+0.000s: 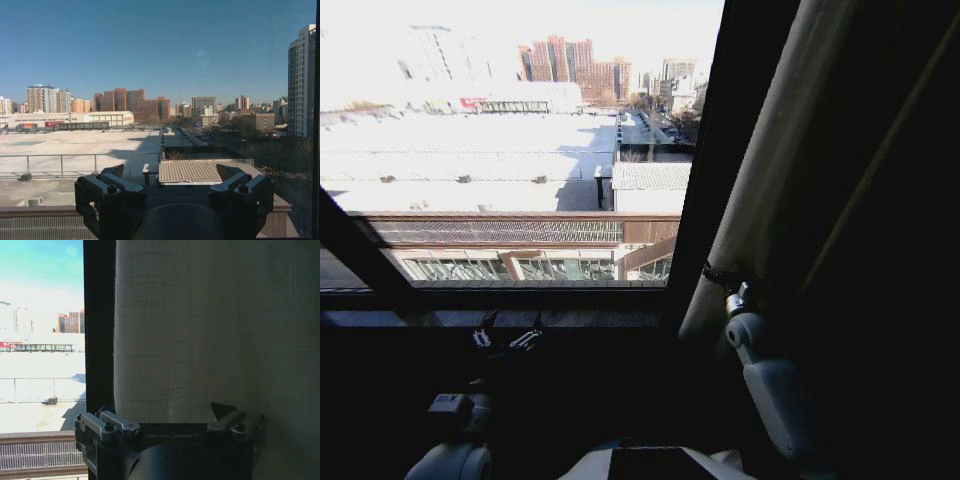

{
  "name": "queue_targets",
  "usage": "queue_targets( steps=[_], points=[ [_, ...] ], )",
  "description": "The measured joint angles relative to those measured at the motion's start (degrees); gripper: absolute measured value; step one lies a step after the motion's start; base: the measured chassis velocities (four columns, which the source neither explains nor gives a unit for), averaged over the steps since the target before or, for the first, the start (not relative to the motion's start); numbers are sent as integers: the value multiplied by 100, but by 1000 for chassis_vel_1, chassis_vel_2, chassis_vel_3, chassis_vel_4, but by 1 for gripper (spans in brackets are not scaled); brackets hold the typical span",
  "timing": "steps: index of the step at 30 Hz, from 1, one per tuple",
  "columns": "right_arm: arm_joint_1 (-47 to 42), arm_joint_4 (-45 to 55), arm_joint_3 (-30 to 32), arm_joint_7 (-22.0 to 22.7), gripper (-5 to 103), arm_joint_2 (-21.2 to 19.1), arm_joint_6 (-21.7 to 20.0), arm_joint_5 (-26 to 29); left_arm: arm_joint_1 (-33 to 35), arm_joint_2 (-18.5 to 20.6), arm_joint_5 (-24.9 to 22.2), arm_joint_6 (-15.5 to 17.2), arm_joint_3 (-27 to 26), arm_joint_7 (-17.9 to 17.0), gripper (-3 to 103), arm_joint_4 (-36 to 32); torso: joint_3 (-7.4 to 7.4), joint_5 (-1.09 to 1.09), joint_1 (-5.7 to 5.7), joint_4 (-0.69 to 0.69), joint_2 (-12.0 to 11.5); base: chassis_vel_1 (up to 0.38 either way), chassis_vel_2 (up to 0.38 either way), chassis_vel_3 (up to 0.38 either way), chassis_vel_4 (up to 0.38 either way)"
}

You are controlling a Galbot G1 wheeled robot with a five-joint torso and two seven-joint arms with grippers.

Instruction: Open the curtains by pulling them apart, changing their state from closed to fully open.

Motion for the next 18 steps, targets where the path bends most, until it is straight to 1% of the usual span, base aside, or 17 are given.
queue_targets(
  steps=[2, 4, 5, 6, 8, 11, 13, 14, 15, 16, 17, 18],
  points=[
    [33, -33, -21, 0, 91, 5, 2, -1, -5, 0, 0, 4, 2, 0, 100, 14, 0, 0, 0, 0, 0, 0, 0, 0, 0],
    [42, -42, -27, 0, 91, 5, 2, -1, -7, 0, 0, 4, 1, 0, 100, 22, 0, 0, 0, 0, 0, 0, 0, 0, 0],
    [47, -52, -33, 0, 86, 5, 3, -1, -11, 0, 0, 4, -4, 0, 100, 31, 0, -1, 0, 0, 0, 0, 0, 0, 0],
    [54, -62, -37, 0, 75, 5, 3, -1, -18, 0, 0, 3, -12, 0, 100, 54, 0, 0, 0, 0, 0, 0, 0, 0, 0],
    [56, -65, -37, 0, 75, 5, 4, -1, -21, -2, 0, 0, -14, 0, 100, 62, 0, 0, 0, 0, 0, 0, 0, 0, 0],
    [62, -80, -35, -2, 58, -6, 5, 2, -51, -12, -4, -8, -11, 0, 100, 87, 0, 0, 0, 0, 0, 0, 0, 0, 0],
    [64, -84, -32, -2, 58, -8, 5, 4, -63, -14, -4, -9, -8, 0, 100, 92, 0, 0, 0, 0, 0, 0, 0, 0, 0],
    [64, -89, -23, -3, 47, -12, 7, 7, -97, -22, -5, -9, -1, 0, 100, 100, 0, 0, 0, 0, 0, 0, 0, 0, 0],
    [59, -89, -20, -3, 47, -14, 8, 8, -113, -24, -5, -9, -1, 0, 100, 102, 0, -1, 0, 0, 0, 0, 0, 0, 0],
    [49, -88, -18, -4, 42, -14, 9, 11, -134, -26, -6, -6, 0, 0, 100, 102, 0, 0, 0, 0, 0, 0, 0, 0, 0],
    [49, -88, -18, -4, 42, -14, 9, 11, -134, -26, -6, -6, 0, 0, 100, 102, 0, 0, 0, 0, 0, 0, 0, 0, 0],
    [36, -85, -18, -5, 37, -14, 10, 14, -151, -27, -6, -3, 0, 0, 100, 103, 0, 0, 0, 0, 0, 0, 0, 0, 0]
  ],
)
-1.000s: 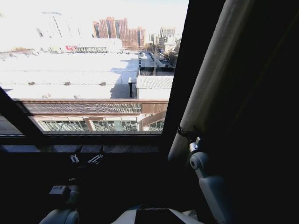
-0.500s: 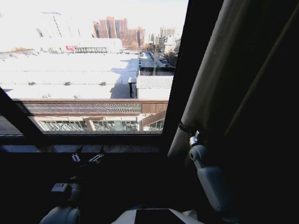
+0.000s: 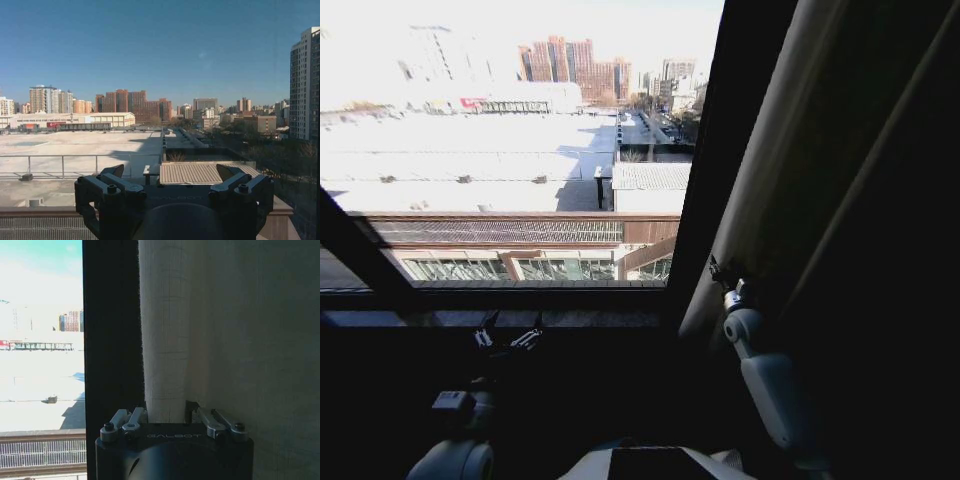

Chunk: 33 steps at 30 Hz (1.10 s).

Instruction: Open the curtains by pulling them apart, changing their state from closed to fully open.

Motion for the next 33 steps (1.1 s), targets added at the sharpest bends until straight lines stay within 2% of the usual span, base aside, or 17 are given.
queue_targets(
  steps=[2, 5, 8, 10, 17, 33],
  points=[
    [-50, 33, 1, 0, 26, 4, 4, 2, -39, -9, -1, 15, 2, 0, 100, 0, 0, 0, 0, 0, 0, 0, 0, 0, 0],
    [-97, 79, 2, -1, 20, 13, 5, 3, -74, -20, -2, 43, 2, 0, 100, 0, 0, 0, 0, 0, 0, 0, 0, 0, 0],
    [-134, 149, 3, -1, 4, 16, 6, 8, -115, -35, -6, 75, 2, 0, 100, -13, 0, 0, 0, 0, 0, 0, 0, 0, 0],
    [-139, 177, 4, -1, 2, 15, 6, 12, -133, -41, -8, 81, 0, 0, 100, -25, 0, 0, 0, 0, 0, 0, 0, 0, 0],
    [-167, 386, 45, 32, 0, -34, -19, 210, -163, -97, -15, 92, -10, 0, 100, -92, 0, 0, 0, 0, 0, 0, 0, 0, 0],
    [-609, 1216, 380, 61, 0, -515, -289, 678, -141, -208, -16, 105, -4, 0, 100, -196, -1, 0, 0, 0, 0, 0, 0, 0, 0]
  ],
)
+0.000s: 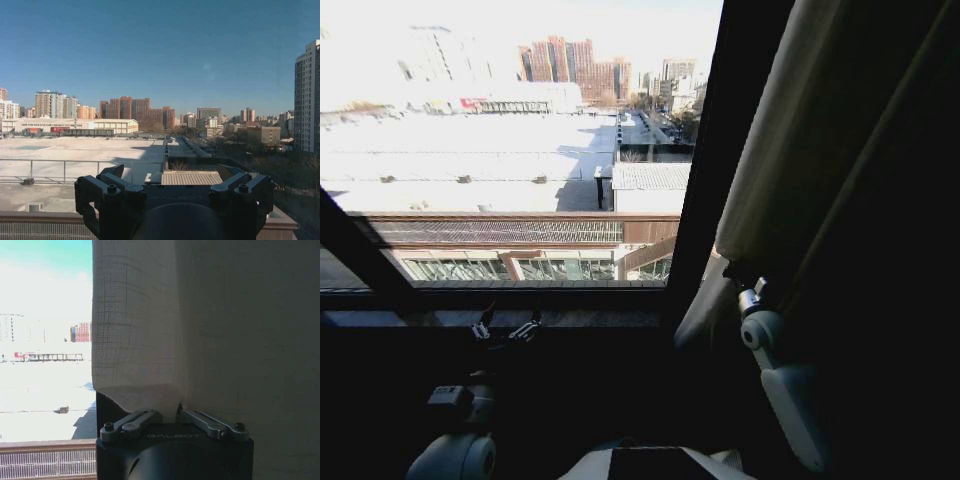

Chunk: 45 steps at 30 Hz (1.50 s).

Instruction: Open the curtains by pulling them apart, changing their state from closed to fully open.

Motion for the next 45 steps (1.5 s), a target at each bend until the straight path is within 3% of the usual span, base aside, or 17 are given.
queue_targets(
  steps=[17, 32, 39, 45],
  points=[
    [-203, 115, 130, -47, 0, -40, -66, 61, -38, -20, -4, 54, 8, -1, 100, -67, 0, -2, 0, 0, 0, -23, -22, 29, 26],
    [-222, 115, 136, -50, 0, -44, -8, 26, -108, -39, -5, 71, -26, 2, 100, -42, 0, 1, 0, -1, 0, -237, -220, 233, 231],
    [-320, 133, 152, -93, 0, -35, 64, -141, -181, -3, -18, 166, -22, 12, 100, -26, 1, 4, 0, -2, 0, -119, -126, 124, 119],
    [-403, 238, 158, -97, 0, -9, 68, -152, -287, 56, -103, 330, -42, 5, 100, -8, 0, -6, 0, 2, 0, 0, 0, 0, 0]
  ],
)
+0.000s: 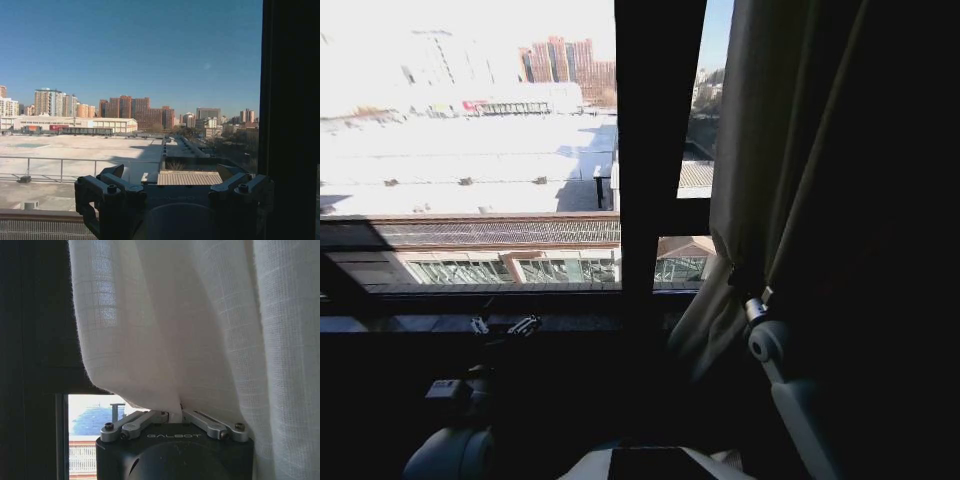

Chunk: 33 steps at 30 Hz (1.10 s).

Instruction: Open the curtains by pulling them apart, changing their state from closed to fully open.

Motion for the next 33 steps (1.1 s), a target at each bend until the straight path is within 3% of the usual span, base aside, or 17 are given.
queue_targets(
  steps=[7, 15, 33],
  points=[
    [-154, 145, 27, 1, 0, 51, 1, -24, -147, 109, -160, 216, -32, -5, 100, 10, 0, 9, 0, -3, 0, 0, 0, 0, 0],
    [-211, 154, 184, 29, 0, 73, 4, -13, -77, 180, -175, 230, -61, -4, 100, -51, 0, 6, 0, 0, 0, 0, 0, 0, 0],
    [-124, -1200, 2074, 344, 0, -248, -157, 430, -8, 192, -157, 221, -16, -5, 100, -131, 0, 7, -1, -2, 0, 0, 0, 0, 0]
  ],
)
